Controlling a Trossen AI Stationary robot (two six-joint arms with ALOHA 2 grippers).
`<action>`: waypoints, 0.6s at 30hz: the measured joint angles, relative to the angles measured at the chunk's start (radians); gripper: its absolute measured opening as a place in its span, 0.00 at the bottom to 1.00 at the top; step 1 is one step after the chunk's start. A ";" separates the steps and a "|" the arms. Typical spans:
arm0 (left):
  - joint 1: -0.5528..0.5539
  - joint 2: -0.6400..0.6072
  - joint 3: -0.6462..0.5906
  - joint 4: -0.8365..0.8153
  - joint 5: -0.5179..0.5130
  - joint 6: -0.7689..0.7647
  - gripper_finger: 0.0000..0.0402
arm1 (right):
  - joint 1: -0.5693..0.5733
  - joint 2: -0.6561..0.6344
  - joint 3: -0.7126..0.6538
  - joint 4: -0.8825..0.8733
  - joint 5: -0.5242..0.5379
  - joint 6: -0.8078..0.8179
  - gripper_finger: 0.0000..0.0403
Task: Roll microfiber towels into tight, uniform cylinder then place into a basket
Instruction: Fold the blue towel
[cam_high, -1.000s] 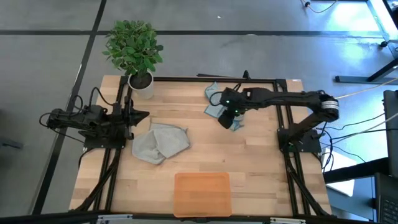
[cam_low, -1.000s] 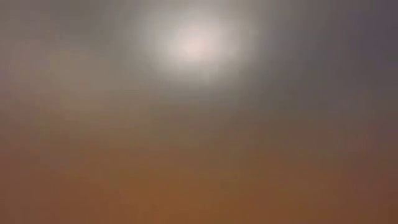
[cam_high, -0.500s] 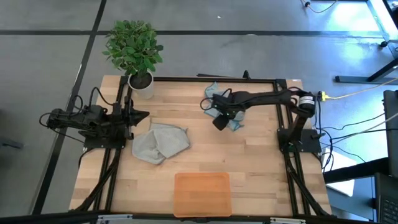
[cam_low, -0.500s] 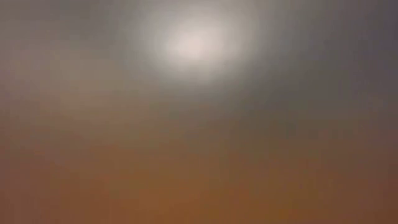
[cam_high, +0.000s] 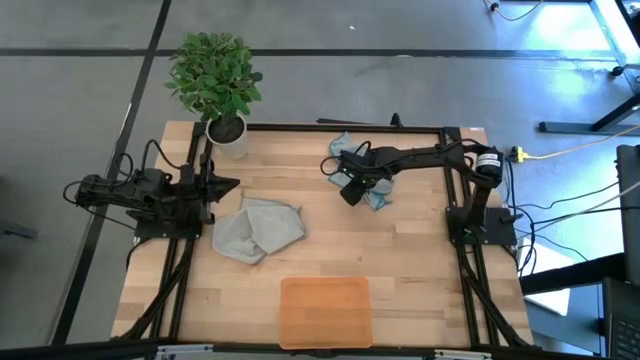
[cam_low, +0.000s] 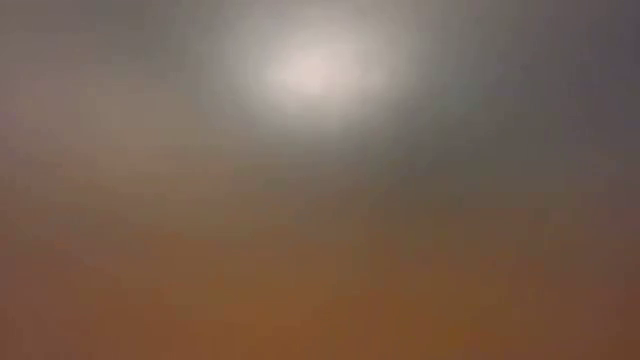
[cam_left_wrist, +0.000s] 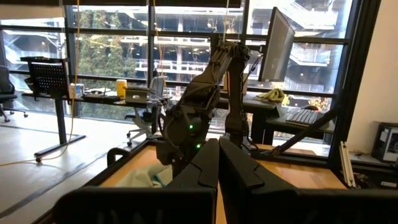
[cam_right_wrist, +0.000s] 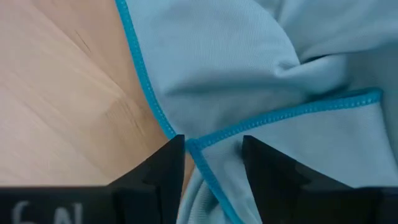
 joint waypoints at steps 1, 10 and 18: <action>0.000 0.000 0.000 0.000 0.000 0.000 0.00 | 0.000 0.000 0.000 0.001 0.000 0.000 0.38; 0.000 0.000 0.000 0.000 0.000 0.000 0.00 | 0.000 0.004 0.000 -0.007 0.000 -0.025 0.26; 0.000 0.000 0.000 0.000 0.000 0.000 0.00 | 0.000 0.004 0.000 -0.007 0.000 -0.030 0.09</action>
